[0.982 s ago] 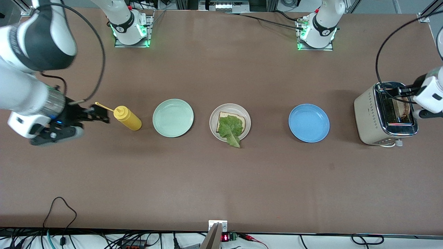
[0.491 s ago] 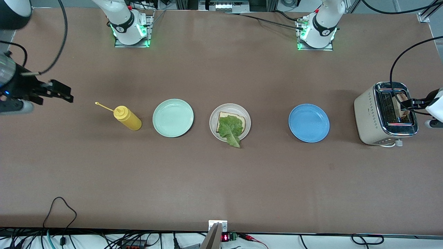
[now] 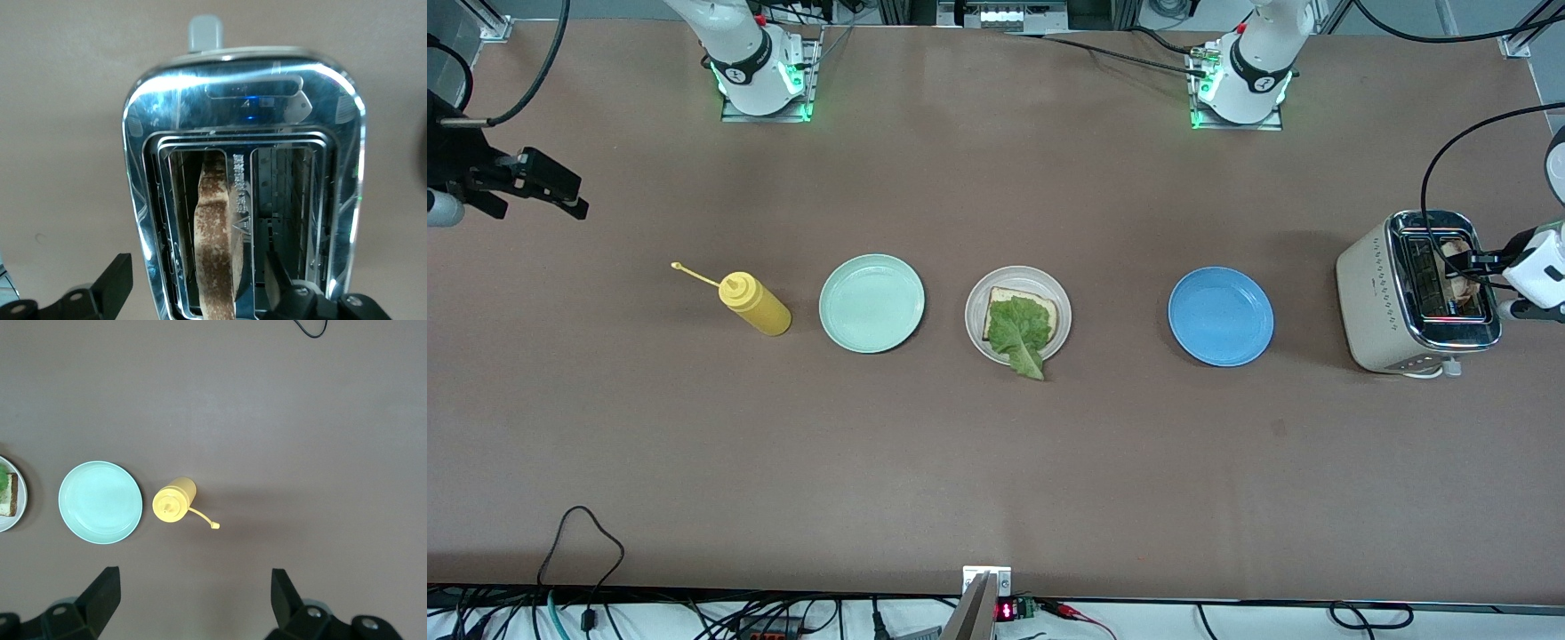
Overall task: Make sandwich in beige plate with both arms
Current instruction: 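Grasp the toaster bread with the left gripper while the right gripper withdraws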
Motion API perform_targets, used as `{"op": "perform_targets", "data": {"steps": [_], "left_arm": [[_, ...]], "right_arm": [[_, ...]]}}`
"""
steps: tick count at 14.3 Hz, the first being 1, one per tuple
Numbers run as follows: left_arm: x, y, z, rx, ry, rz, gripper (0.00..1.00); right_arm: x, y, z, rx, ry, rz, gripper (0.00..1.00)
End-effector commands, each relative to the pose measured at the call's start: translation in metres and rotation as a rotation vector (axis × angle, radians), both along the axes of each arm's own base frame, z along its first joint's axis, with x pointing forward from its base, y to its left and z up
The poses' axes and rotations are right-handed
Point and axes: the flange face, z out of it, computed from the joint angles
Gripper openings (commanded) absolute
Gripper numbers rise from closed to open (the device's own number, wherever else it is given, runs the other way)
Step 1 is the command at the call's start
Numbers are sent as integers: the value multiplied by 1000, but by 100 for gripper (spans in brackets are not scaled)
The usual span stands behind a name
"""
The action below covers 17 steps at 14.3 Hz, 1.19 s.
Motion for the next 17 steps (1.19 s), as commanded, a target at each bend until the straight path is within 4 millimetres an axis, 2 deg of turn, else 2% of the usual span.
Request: {"op": "perform_targets", "data": {"steps": [1,2,3,4,5,7,11,12,17], "left_arm": [[-14,-3,5,15,-5,-31,76],[-15,-3,4,14,0,-31,66],[-16,-3,3,13,4,-31,51],[-16,-3,4,13,4,-31,40],[-16,-4,4,10,15,-30,31],[-18,-3,6,7,33,-26,20],[-16,-7,9,7,33,-33,4],[-16,-7,10,7,31,-32,3],[-10,-10,55,18,61,-16,2]], "right_arm": [[-7,4,0,-15,-11,-32,100],[-7,3,0,-14,-11,-32,100],[-7,4,0,-14,-11,-32,100],[-7,11,0,-16,-9,-33,100],[-6,13,2,-21,-16,-46,100],[-6,14,6,-24,-32,-41,100],[-4,14,7,-29,-49,-35,100],[-4,14,7,-29,-48,-35,100],[-5,14,6,-21,-39,-34,100]]}}
